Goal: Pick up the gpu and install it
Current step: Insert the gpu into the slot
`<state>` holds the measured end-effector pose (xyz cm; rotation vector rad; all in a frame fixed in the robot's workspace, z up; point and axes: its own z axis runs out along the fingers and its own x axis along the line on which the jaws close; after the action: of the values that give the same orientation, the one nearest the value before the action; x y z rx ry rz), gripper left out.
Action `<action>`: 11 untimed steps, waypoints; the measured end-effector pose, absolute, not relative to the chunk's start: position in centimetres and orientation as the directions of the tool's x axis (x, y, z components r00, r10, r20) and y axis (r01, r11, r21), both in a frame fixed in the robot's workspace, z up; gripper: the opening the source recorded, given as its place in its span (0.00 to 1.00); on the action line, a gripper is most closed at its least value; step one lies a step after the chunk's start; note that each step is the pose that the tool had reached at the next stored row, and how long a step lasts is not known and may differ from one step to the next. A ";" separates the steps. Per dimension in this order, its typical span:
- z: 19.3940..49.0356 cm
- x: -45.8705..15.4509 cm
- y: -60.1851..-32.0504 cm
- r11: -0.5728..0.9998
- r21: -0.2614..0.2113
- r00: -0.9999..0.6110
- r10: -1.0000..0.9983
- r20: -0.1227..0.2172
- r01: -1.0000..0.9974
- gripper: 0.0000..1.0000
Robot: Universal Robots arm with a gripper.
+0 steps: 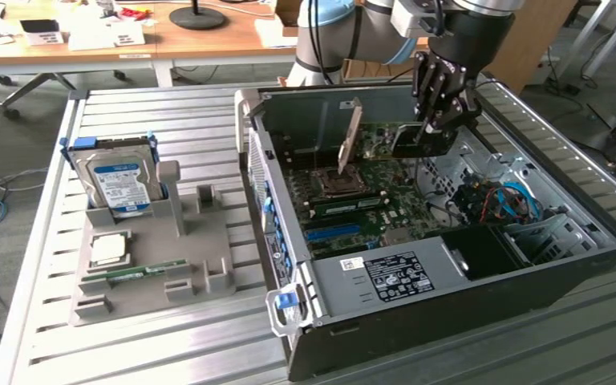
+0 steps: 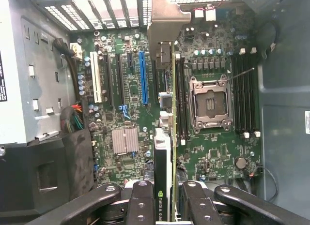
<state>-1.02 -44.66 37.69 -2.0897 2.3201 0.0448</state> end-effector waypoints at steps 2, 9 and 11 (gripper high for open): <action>37.7 -1.0 -44.7 0.104 0.009 -0.104 -0.994 -0.033 -0.995 0.27; 37.7 -1.3 -44.7 0.104 0.009 -0.104 -0.994 -0.033 -0.995 0.27; 37.7 -1.5 -44.7 0.104 0.009 -0.104 -0.994 -0.033 -0.995 0.27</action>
<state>-1.48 -44.65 37.66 -2.0898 2.3201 0.0448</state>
